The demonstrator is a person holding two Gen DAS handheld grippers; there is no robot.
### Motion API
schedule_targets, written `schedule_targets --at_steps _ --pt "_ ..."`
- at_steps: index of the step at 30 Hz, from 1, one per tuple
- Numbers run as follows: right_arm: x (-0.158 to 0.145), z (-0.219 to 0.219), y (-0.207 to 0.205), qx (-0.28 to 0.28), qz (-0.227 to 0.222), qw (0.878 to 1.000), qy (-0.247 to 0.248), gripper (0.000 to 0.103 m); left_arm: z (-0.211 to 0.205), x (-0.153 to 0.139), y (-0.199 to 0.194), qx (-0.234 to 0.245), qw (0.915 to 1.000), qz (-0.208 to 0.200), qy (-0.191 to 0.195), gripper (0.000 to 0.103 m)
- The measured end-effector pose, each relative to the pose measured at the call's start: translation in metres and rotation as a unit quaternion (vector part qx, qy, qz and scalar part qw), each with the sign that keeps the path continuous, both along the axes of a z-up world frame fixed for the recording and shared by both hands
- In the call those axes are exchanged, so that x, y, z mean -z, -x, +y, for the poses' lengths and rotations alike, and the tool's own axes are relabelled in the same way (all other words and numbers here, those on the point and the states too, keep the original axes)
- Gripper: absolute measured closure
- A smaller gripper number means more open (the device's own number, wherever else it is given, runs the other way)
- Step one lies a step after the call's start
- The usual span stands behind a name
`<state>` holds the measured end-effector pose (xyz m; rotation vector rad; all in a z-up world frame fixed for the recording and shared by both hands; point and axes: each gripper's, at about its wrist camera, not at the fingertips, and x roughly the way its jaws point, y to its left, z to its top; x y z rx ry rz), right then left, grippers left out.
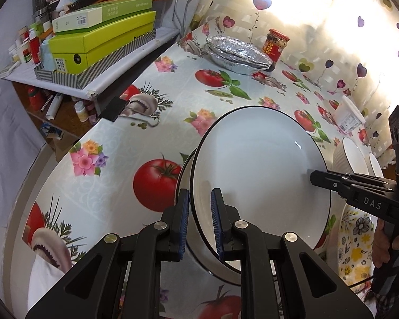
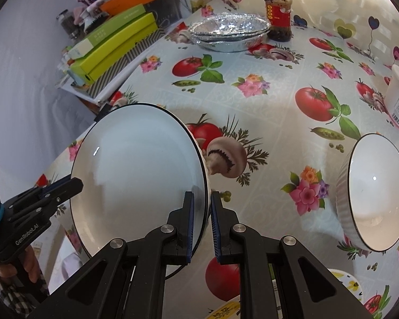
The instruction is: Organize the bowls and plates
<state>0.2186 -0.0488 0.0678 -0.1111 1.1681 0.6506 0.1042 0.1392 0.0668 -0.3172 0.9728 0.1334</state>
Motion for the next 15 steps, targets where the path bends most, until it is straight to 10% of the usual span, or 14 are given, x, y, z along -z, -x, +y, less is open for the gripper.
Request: schedule_targets --at_steps 15 --pt "0.0069 0.0054 0.0056 0.001 0.003 1.000 0.005 0.090 0.0021 0.0033 0.0060 0.000 1.0000 0.000 -0.007 0.086"
